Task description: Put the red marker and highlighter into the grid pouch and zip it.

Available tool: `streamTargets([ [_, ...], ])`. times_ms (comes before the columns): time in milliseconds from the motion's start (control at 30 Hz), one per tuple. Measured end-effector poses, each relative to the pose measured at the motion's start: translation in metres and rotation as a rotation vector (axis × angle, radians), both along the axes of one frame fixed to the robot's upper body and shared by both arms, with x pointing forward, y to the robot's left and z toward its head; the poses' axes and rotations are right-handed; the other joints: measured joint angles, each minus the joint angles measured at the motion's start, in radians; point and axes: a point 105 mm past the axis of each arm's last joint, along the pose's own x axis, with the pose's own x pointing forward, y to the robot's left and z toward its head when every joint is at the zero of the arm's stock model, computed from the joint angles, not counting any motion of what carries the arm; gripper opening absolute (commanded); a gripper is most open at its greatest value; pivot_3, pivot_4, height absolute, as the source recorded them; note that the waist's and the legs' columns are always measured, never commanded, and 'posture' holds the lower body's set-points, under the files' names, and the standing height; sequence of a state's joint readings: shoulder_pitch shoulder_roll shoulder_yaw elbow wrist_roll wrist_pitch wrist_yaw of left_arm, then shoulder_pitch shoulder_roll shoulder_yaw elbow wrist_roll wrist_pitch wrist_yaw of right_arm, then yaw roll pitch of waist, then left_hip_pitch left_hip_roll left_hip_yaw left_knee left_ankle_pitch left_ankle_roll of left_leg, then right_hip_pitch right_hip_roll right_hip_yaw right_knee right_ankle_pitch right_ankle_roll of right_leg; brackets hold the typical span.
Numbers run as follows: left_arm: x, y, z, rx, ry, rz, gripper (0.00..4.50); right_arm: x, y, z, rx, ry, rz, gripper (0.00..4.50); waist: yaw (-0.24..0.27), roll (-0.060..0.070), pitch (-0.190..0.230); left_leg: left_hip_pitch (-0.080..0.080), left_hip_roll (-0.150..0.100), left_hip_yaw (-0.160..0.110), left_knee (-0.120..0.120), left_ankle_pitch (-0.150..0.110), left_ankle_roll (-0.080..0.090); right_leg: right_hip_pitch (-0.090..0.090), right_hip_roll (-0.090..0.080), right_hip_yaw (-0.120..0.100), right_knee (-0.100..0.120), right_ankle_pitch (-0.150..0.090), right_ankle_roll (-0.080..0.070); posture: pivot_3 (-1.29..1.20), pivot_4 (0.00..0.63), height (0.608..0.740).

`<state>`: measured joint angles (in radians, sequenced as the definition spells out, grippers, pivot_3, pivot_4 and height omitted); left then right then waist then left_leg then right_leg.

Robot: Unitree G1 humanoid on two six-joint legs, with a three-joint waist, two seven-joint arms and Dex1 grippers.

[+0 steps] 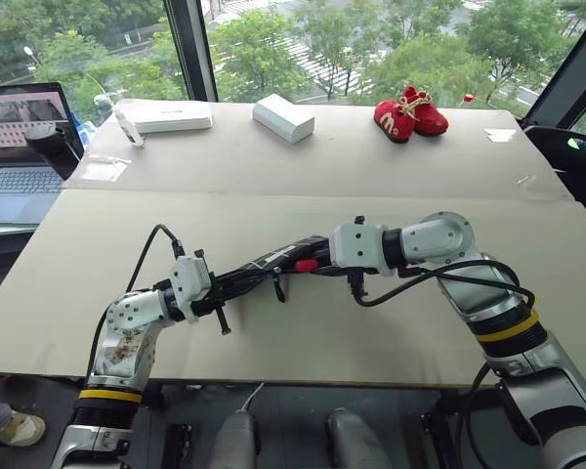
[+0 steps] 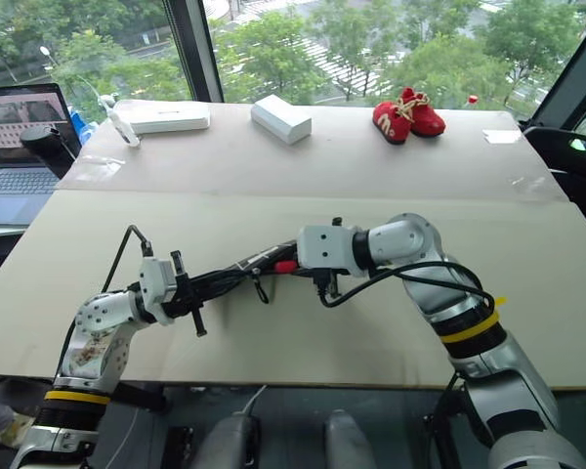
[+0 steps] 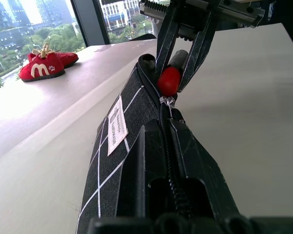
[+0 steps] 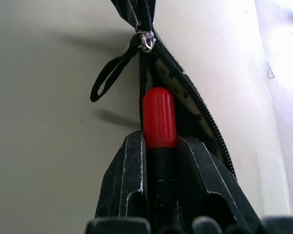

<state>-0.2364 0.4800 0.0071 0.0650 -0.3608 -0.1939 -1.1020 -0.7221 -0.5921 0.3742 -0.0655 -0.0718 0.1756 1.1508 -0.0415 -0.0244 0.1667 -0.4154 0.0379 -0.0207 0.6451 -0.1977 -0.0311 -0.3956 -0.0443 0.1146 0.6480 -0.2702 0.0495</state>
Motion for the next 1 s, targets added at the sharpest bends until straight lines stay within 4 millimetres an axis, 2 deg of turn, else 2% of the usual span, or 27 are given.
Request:
streamTargets([
  [367,0.000,-0.001,-0.001,0.004,0.003,-0.004,0.00,0.016,-0.004,0.003,-0.062,-0.081,-0.014,0.52,-0.001,0.000,0.000,0.000,0.000,0.000,0.000,0.000,0.000,0.000,0.000,0.000,0.000,0.000,0.000,0.00,0.150,0.730],
  [533,0.000,0.000,-0.002,0.008,0.007,-0.006,0.00,0.023,0.013,-0.013,-0.120,-0.144,0.028,0.52,-0.005,0.000,0.000,0.000,0.000,0.001,0.000,0.000,0.000,-0.002,0.000,0.000,0.001,0.000,0.000,0.00,0.150,0.730],
  [733,0.001,0.001,-0.002,0.006,0.016,0.002,0.00,0.049,0.037,-0.005,-0.125,-0.395,0.010,0.52,-0.004,0.000,0.000,-0.002,0.000,0.001,0.000,0.000,0.000,-0.004,0.000,0.001,0.001,0.000,0.000,0.00,0.150,0.730],
  [1000,-0.001,0.003,-0.006,0.010,0.034,0.008,0.00,0.030,0.049,-0.035,-0.135,-0.391,0.148,0.52,-0.003,0.000,0.000,-0.007,0.000,0.000,0.000,0.000,0.000,-0.008,0.000,0.000,0.002,0.000,-0.001,0.00,0.150,0.730],
])
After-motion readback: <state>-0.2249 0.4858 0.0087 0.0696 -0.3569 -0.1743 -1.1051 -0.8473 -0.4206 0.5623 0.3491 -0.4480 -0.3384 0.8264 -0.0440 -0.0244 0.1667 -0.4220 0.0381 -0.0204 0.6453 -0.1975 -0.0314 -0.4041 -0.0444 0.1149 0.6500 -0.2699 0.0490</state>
